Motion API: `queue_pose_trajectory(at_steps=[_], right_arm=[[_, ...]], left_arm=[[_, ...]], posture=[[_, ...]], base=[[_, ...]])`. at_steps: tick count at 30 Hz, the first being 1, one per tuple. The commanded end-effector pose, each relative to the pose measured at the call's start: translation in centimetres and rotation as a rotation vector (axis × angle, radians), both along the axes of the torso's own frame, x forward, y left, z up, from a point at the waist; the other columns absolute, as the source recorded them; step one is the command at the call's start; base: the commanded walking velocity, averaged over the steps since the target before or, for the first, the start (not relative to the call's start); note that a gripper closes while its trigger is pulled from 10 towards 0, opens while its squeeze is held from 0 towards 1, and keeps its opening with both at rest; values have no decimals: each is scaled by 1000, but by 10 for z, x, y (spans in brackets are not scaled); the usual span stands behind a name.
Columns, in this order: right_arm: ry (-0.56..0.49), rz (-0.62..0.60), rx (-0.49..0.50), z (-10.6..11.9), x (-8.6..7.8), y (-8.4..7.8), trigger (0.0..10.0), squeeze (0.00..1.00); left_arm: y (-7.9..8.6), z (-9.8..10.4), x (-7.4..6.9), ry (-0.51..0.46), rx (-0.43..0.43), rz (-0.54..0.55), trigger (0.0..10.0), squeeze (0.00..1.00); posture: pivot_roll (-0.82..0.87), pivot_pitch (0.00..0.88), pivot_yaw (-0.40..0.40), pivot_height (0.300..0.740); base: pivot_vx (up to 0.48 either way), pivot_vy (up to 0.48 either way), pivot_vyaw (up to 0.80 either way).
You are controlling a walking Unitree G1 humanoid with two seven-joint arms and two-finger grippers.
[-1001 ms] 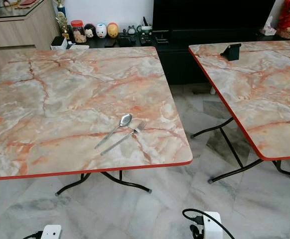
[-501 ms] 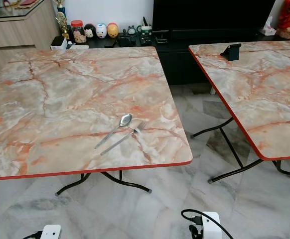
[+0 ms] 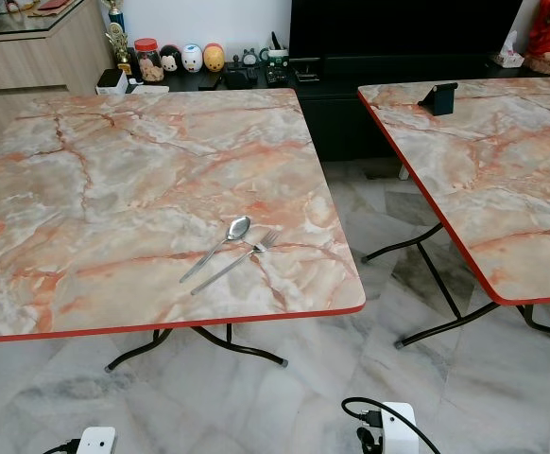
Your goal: Setting the table
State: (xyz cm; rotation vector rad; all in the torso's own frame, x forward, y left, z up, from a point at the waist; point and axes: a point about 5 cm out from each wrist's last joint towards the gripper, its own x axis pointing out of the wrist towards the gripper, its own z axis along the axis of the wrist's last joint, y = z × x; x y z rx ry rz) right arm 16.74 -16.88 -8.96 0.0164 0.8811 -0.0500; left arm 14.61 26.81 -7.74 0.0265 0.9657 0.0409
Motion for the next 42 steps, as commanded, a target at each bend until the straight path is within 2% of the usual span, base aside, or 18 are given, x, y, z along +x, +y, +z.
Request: queue_pose_trajectory(at_steps=[1, 6, 12, 24, 28, 31, 32, 33, 34, 35, 42], right_arm=[[-4, -10, 5, 0, -1, -1, 10000, 0], [-8, -15, 6, -1, -3, -2, 10000, 0], [-14, -10, 5, -1, -4, -1, 10000, 0], [-27, -21, 12, 0, -3, -2, 10000, 0], [-47, -99, 15, 2, -2, -10, 10000, 0], [-45, -95, 6, 2, -1, -14, 10000, 0], [-43, -96, 3, 2, -2, -17, 10000, 0], [-43, -97, 2, 2, -2, -18, 10000, 0], [-43, -98, 2, 3, -2, -18, 10000, 0], [-44, -101, 2, 3, -1, -19, 10000, 0], [-45, -115, 10, 3, 0, -17, 10000, 0]], left_arm=[[2, -1, -4, 17, 5, 10, 10000, 0], [3, 1, -2, -8, 33, -15, 10000, 0], [5, 3, 0, -73, 41, 45, 10000, 0], [4, 7, 3, -149, 75, 29, 10000, 0], [4, 8, 4, -191, 71, 91, 10000, 0], [4, 9, 5, -212, 68, 113, 10000, 0], [5, 34, 31, -405, 309, -75, 10000, 0], [-4, 53, 47, -578, 450, -213, 10000, 0], [-15, 70, 57, -722, 512, -299, 10000, 0], [-21, 79, 62, -801, 536, -339, 10000, 0], [-22, 83, 64, -828, 529, -335, 10000, 0]], posture=[[-10, 0, -8, 740], [-15, 0, -2, 740], [-2, 0, -3, 740], [5, 0, -11, 740], [22, 0, -23, 740], [28, 0, -26, 740], [30, 0, -27, 740], [30, 0, -27, 740], [32, 0, -29, 740], [30, 0, -28, 740], [24, 0, -22, 740]], base=[[0, 0, 0], [0, 0, 0], [0, 0, 0], [0, 0, 0], [0, 0, 0], [0, 0, 0], [0, 0, 0], [0, 0, 0], [0, 0, 0], [0, 0, 0], [0, 0, 0]])
